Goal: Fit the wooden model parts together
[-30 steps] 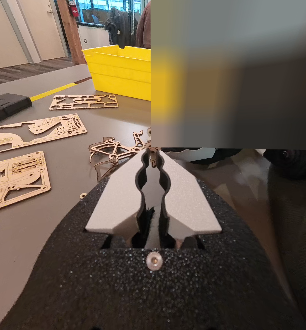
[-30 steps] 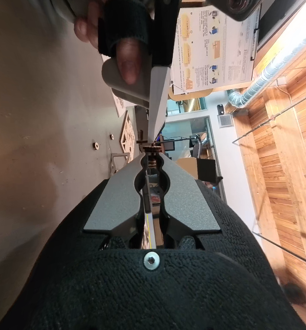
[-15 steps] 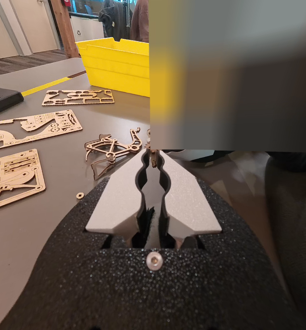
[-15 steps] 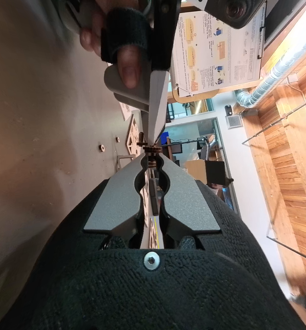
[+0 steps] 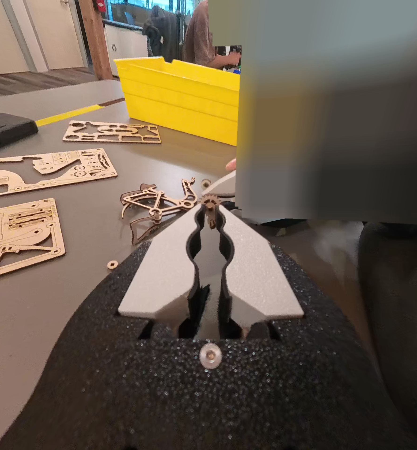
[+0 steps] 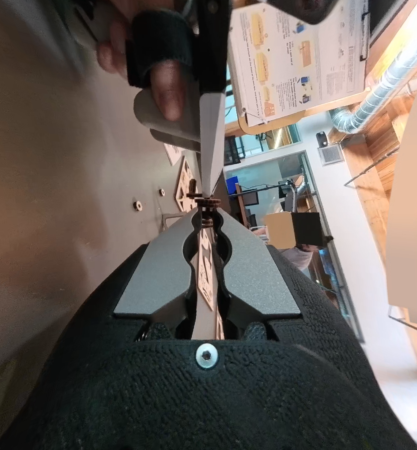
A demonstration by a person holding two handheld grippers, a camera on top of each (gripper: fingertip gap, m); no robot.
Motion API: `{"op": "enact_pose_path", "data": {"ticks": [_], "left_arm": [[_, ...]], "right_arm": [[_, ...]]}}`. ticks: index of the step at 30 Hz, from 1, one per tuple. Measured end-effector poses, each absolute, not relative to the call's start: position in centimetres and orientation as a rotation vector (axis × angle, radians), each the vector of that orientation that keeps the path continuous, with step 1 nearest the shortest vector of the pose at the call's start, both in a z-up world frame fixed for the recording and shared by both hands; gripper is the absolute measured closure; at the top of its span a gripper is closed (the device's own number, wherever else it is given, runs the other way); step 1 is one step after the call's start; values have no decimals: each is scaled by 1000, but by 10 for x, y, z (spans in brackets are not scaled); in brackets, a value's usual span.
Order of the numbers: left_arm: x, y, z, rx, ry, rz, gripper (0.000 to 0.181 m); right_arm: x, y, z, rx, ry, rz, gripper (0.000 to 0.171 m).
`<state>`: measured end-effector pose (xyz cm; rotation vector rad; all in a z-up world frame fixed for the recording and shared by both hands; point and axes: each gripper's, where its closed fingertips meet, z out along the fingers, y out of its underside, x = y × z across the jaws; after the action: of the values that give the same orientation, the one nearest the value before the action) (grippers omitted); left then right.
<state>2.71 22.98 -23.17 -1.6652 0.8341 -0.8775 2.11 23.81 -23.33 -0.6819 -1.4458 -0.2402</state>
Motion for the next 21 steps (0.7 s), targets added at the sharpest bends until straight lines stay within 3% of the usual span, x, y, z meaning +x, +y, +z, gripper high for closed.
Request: {"op": "enact_pose_path", "data": {"ticks": [2, 6, 21], "left_arm": [[21, 232, -227, -1642, 796, -850, 165], [18, 228, -226, -1630, 797, -878, 181], [26, 218, -230, -1641, 862, -905, 176]], "right_arm": [[21, 236, -234, -686, -1447, -211, 164], [23, 234, -233, -660, -1437, -232, 164], [24, 233, -235, -650, -1444, -247, 164]]}}
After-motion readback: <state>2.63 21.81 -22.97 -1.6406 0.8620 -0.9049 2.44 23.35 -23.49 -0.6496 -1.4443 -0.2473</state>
